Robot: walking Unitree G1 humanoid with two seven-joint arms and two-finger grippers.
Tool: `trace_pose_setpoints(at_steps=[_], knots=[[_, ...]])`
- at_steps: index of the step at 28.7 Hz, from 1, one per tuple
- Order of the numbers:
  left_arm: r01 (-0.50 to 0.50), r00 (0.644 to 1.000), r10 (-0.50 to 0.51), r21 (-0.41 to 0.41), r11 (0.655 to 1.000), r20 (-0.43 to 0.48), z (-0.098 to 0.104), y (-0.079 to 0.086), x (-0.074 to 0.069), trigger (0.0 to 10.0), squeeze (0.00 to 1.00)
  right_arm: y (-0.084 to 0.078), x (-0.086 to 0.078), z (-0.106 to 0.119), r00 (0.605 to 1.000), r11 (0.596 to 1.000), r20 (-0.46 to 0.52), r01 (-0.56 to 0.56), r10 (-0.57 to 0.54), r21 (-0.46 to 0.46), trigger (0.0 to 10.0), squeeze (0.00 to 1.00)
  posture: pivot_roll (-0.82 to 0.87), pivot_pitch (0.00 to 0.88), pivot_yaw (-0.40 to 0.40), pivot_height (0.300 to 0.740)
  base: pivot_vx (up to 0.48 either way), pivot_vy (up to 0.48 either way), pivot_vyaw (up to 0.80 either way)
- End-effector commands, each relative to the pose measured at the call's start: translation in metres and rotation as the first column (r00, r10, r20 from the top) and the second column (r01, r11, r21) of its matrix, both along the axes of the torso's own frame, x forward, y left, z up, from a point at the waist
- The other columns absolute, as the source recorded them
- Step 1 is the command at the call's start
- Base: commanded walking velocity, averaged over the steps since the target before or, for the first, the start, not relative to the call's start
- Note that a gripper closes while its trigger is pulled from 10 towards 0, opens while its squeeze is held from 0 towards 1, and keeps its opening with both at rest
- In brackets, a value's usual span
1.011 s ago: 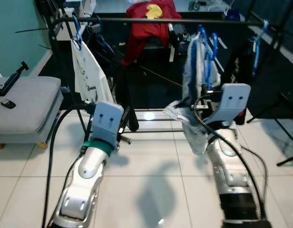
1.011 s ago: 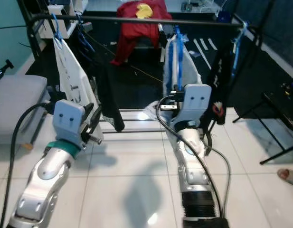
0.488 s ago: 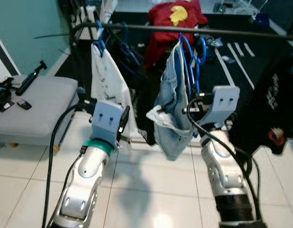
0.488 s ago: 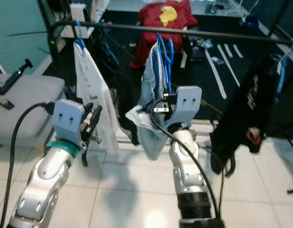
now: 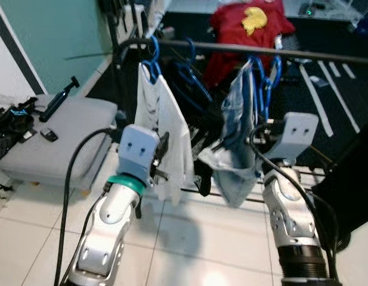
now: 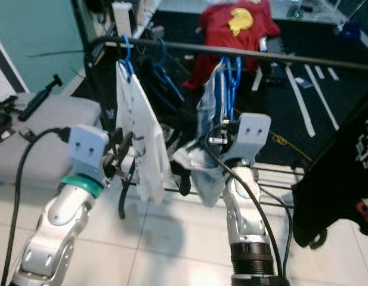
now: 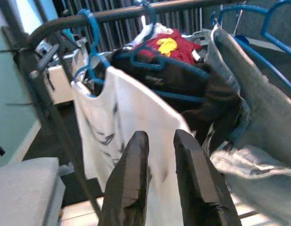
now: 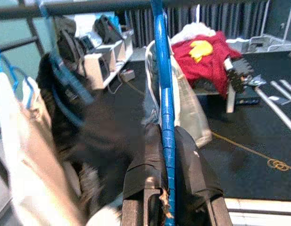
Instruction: Hang hanger
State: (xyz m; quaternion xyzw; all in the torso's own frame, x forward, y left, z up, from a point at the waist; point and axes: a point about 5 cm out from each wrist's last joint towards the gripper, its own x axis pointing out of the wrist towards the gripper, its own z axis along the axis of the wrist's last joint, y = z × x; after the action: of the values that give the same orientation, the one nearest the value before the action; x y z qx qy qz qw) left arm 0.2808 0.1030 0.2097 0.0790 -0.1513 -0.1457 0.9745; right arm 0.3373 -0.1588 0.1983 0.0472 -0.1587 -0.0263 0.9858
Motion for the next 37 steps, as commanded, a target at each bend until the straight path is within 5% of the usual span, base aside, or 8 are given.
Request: trace_pose_setpoints(at_steps=[1, 9, 21, 26, 27, 33, 35, 37], knots=[[0.012, 1.000, -0.012, 0.001, 1.000, -0.017, -0.004, -0.001, -0.002, 10.0, 0.00, -0.012, -0.002, 0.000, 0.997, 0.997, 0.014, 0.081, -0.081, -0.002, 10.0, 0.00, -0.11, 0.069, 0.072, 0.740, 0.000, 0.000, 0.00], [0.009, 1.000, -0.009, 0.004, 1.000, -0.022, -0.005, 0.000, -0.002, 10.0, 0.00, -0.036, -0.003, -0.009, 0.983, 0.984, -0.041, 0.180, -0.180, -0.004, 10.0, 0.00, -0.11, 0.080, 0.071, 0.740, 0.000, 0.000, 0.00], [0.003, 0.999, -0.003, 0.015, 1.000, -0.037, -0.006, 0.003, -0.005, 10.0, 0.00, -0.054, 0.003, 0.000, 0.993, 0.991, -0.038, 0.108, -0.111, -0.077, 10.0, 0.00, -0.10, 0.111, 0.081, 0.740, 0.000, 0.000, 0.00], [0.001, 0.999, 0.000, 0.018, 1.000, -0.047, -0.006, 0.005, -0.006, 10.0, 0.00, -0.043, 0.018, 0.009, 0.998, 0.995, -0.057, -0.027, 0.021, -0.097, 10.0, 0.00, -0.09, 0.145, 0.090, 0.740, 0.000, 0.000, 0.00], [-0.006, 0.998, 0.006, -0.001, 1.000, -0.057, -0.005, 0.005, -0.007, 10.0, 0.00, -0.026, 0.028, 0.023, 0.997, 0.993, -0.021, -0.077, 0.075, -0.088, 10.0, 0.00, -0.05, 0.161, 0.065, 0.740, 0.000, 0.000, 0.00], [-0.004, 0.994, 0.001, -0.030, 1.000, -0.106, -0.011, 0.005, -0.009, 10.0, 0.00, -0.010, 0.027, 0.025, 0.996, 0.992, 0.010, -0.093, 0.094, -0.090, 10.0, 0.00, -0.04, 0.156, 0.049, 0.740, 0.000, 0.000, 0.00], [-0.012, 0.962, 0.023, 0.040, 0.999, -0.272, -0.054, 0.008, -0.015, 10.0, 0.00, 0.005, 0.007, -0.006, 0.997, 0.989, -0.019, -0.073, 0.071, -0.130, 10.0, 0.00, -0.06, 0.149, 0.039, 0.740, 0.000, 0.000, 0.00], [-0.012, 0.962, 0.023, 0.040, 0.999, -0.272, -0.054, 0.008, -0.015, 10.0, 0.00, 0.005, 0.007, -0.006, 0.997, 0.989, -0.019, -0.073, 0.071, -0.130, 10.0, 0.00, -0.06, 0.149, 0.039, 0.740, 0.000, 0.000, 0.00]])
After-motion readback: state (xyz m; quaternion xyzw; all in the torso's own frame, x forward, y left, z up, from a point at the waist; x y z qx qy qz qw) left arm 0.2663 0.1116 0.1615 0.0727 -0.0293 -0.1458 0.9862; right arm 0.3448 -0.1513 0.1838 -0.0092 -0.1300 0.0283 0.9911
